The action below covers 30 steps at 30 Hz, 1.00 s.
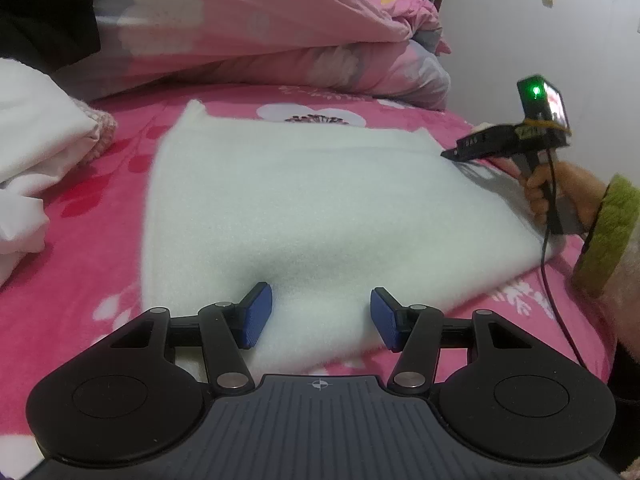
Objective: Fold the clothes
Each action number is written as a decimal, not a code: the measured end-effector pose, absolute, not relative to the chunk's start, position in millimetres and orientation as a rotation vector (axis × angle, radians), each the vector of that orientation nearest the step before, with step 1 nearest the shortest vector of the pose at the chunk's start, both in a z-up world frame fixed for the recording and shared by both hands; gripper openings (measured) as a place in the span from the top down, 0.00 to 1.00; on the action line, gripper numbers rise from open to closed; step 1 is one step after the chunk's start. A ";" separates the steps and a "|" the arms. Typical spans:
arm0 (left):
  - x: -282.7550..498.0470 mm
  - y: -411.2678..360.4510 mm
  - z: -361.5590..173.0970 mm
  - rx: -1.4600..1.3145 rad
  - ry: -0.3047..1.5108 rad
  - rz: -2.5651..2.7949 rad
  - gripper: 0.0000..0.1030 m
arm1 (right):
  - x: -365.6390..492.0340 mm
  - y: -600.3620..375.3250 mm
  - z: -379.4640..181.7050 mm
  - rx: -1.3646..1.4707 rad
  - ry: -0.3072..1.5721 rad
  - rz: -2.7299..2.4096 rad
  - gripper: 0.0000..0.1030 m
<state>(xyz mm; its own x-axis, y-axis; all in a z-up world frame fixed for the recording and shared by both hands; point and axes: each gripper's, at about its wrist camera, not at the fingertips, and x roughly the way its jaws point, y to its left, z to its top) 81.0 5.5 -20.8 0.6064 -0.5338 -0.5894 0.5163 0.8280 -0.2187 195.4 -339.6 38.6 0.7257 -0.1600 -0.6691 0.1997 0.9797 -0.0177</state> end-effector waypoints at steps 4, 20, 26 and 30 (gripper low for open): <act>79.9 4.9 -21.5 -0.022 0.683 -0.608 0.46 | 194.6 -326.2 58.4 0.000 0.677 -0.178 0.81; 114.3 -21.3 41.1 0.001 0.586 -0.532 0.46 | 213.4 -348.0 21.7 0.050 0.673 -0.231 0.81; 167.1 -34.5 8.8 0.035 0.676 -0.381 0.46 | 208.7 -354.8 21.9 0.101 0.647 -0.213 0.80; 172.3 -25.4 -14.0 -0.016 0.705 -0.369 0.45 | 205.6 -360.4 22.6 0.142 0.630 -0.196 0.80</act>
<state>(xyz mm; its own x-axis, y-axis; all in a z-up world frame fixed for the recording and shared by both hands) 172.3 -25.4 -14.0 0.6997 -0.3362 -0.6304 0.3256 0.9355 -0.1375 205.6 -360.4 22.6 0.7903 -0.1382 -0.5970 0.2244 0.9718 0.0720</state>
